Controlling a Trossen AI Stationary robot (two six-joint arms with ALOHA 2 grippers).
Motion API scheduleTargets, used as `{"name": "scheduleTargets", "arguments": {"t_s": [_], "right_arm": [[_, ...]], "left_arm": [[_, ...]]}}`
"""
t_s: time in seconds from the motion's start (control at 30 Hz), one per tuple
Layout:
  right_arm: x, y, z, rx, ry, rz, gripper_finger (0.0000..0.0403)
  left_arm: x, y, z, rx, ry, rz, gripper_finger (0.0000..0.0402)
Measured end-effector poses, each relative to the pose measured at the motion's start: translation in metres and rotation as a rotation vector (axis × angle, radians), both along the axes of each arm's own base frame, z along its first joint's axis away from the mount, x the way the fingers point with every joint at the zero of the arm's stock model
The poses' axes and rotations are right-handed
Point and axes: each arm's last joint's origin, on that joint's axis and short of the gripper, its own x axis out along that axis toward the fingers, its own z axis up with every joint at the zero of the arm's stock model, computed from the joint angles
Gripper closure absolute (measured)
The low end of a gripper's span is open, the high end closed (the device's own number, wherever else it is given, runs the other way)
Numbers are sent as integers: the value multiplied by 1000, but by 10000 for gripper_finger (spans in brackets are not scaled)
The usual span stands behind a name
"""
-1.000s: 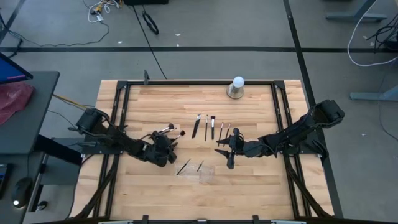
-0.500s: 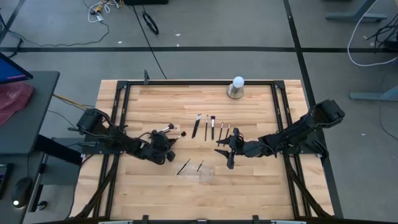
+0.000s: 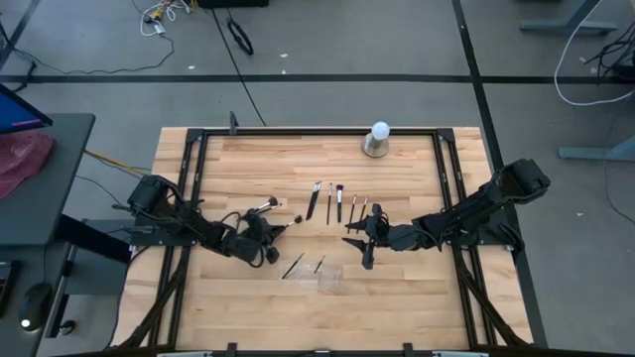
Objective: Put items in baskets/containers
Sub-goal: Put the black brow brush into the transparent organizer
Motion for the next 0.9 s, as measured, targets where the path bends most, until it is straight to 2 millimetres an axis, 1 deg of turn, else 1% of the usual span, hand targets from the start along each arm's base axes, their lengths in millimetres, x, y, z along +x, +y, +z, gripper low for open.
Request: {"name": "scheduleTargets", "arguments": {"t_s": [0.3,0.47,0.57,0.73,0.83,0.9], "right_arm": [[0,0,1,2,-5,0,214],[2,-4,1,6,-14,-14,214],[6,-7,-3,-24,-14,-23,214],[19,-11,-6,-96,-132,37,208],[25,-13,-5,-127,-226,95,196],[29,-14,-2,-157,-253,129,186]], "left_arm": [[9,-3,18,47,-154,-16,387],[15,-6,37,61,-301,-100,388],[17,-9,47,66,-383,-167,387],[28,-15,58,51,-451,-241,387],[36,-18,65,30,-487,-300,387],[41,-19,69,17,-511,-339,386]]}}
